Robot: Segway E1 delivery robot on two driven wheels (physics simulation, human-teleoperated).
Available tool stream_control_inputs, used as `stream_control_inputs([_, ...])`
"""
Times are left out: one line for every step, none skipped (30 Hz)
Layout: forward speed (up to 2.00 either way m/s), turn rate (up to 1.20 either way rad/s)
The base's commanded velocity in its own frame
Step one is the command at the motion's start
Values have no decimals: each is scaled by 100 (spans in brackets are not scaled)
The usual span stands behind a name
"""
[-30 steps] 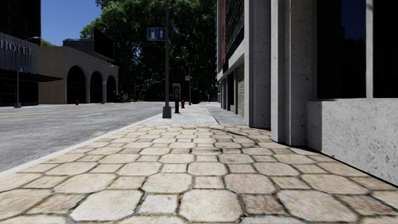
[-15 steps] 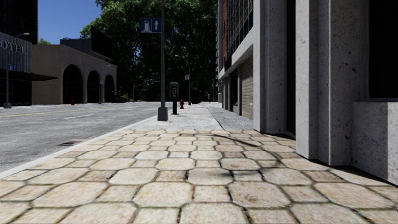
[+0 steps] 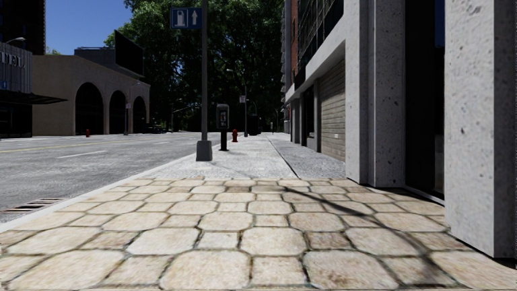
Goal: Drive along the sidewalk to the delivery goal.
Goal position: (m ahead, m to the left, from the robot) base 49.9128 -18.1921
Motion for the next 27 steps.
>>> stream_control_inputs([200,0])
stream_control_inputs([200,0])
stream_control_inputs([200,0])
stream_control_inputs([200,0])
stream_control_inputs([200,0])
stream_control_inputs([200,0])
stream_control_inputs([200,0])
stream_control_inputs([200,0])
stream_control_inputs([200,0])
stream_control_inputs([200,0])
stream_control_inputs([200,0])
stream_control_inputs([200,0])
stream_control_inputs([200,0])
stream_control_inputs([200,0])
stream_control_inputs([200,0])
stream_control_inputs([200,0])
stream_control_inputs([200,0])
stream_control_inputs([200,0])
stream_control_inputs([200,0])
stream_control_inputs([200,0])
stream_control_inputs([200,0])
stream_control_inputs([200,0])
stream_control_inputs([200,0])
stream_control_inputs([200,0])
stream_control_inputs([200,0])
stream_control_inputs([200,0])
stream_control_inputs([200,0])
